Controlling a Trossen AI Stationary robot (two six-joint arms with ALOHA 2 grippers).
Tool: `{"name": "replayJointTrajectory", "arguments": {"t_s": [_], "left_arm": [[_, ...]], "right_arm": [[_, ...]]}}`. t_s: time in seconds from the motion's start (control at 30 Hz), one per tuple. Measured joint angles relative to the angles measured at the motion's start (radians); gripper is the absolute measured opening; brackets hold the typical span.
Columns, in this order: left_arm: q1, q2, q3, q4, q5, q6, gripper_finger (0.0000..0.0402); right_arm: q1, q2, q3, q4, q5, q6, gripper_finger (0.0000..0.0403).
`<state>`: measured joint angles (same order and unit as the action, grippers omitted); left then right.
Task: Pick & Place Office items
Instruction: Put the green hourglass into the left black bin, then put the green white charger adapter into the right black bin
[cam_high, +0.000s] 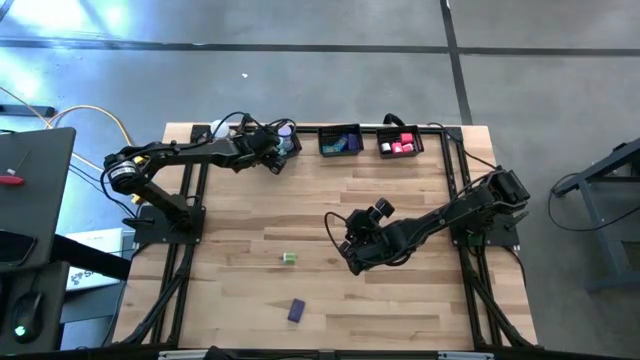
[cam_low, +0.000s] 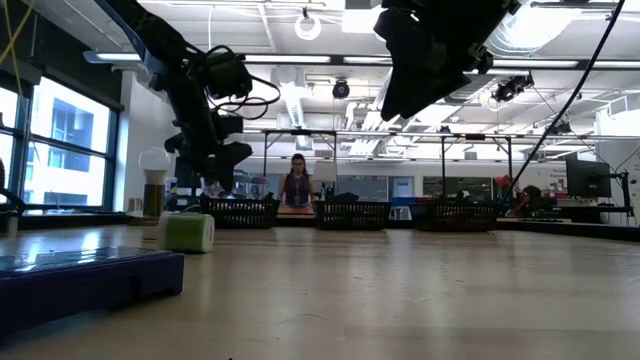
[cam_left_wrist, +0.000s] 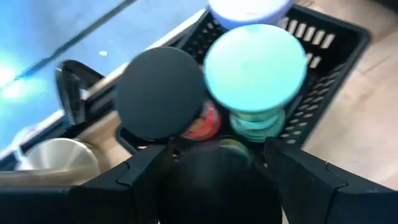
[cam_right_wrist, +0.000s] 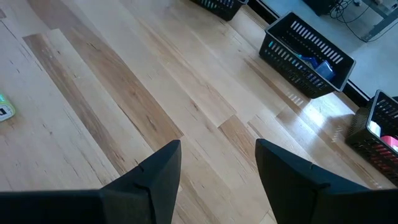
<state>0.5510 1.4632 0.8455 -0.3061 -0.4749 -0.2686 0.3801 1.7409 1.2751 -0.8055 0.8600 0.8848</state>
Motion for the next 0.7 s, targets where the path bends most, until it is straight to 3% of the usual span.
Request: {"name": "replayJointTrajectory", "arguments": {"t_s": [0.4,0.7], "left_arm": [[-0.004,-0.010,0.002,0.003,-0.021,0.010,0.0247],[-0.004,-0.095,0.003,0.028,-0.020,0.017,0.0247]], "right_arm": [[0.000,0.000,0.000,0.000,0.000,0.000,0.0196],[0.000,0.000,0.001,0.002,0.000,0.000,0.0196]]}}
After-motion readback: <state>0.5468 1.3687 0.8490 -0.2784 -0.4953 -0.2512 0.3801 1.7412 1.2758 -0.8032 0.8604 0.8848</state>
